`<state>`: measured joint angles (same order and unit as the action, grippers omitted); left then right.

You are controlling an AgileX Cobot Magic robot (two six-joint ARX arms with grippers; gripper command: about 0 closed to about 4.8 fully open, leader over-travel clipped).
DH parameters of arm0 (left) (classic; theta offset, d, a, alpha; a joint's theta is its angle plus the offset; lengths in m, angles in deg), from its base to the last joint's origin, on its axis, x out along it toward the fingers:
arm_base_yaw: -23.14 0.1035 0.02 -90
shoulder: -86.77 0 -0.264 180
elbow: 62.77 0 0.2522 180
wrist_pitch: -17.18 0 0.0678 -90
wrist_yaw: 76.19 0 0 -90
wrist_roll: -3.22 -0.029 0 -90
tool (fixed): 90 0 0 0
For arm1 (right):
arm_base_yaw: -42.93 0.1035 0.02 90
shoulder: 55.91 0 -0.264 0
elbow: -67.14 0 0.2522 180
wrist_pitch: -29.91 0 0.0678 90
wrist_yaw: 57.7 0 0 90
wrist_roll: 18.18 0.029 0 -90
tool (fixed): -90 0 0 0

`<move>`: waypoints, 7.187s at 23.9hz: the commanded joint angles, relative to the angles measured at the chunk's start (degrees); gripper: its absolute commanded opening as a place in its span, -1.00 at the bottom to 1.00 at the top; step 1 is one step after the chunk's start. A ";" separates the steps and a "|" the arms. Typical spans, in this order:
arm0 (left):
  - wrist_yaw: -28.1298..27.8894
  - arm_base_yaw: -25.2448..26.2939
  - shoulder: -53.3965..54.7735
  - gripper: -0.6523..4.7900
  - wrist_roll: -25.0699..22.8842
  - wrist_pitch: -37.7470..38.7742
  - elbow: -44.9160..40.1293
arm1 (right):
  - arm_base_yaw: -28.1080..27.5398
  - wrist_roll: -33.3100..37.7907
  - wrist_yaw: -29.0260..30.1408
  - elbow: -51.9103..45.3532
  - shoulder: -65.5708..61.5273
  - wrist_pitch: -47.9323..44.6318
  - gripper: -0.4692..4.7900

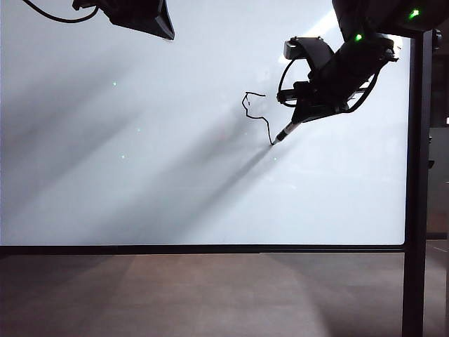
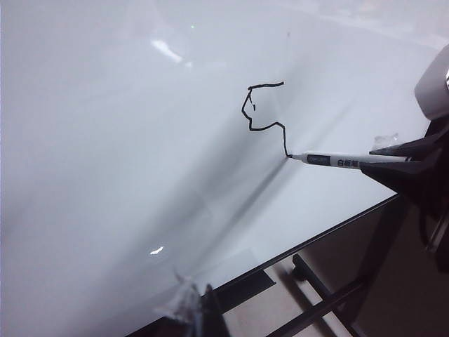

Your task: Reach to the right to find the marker pen, pick it up, and write the number 5 on the whiteboard.

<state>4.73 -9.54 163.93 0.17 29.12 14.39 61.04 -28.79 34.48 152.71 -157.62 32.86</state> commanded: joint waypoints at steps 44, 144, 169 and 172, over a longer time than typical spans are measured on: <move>0.09 -0.04 -0.24 -0.78 0.09 -0.42 0.13 | 5.79 -0.35 -0.74 0.46 1.99 -2.49 -0.84; 0.09 -0.04 -0.24 -0.78 0.09 -0.42 0.13 | 1.95 -0.35 -0.94 0.48 -0.90 -4.35 -0.84; 0.09 -0.04 -0.24 -0.78 0.09 -0.42 0.13 | -0.17 -0.35 -1.20 0.48 -0.59 -3.78 -0.84; 0.09 -0.04 -0.24 -0.78 0.09 -0.42 0.13 | -0.20 -0.37 -1.20 0.48 -0.15 -3.89 -0.84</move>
<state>4.75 -9.57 163.93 0.17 29.42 14.39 61.19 -29.19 35.35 152.78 -158.51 31.23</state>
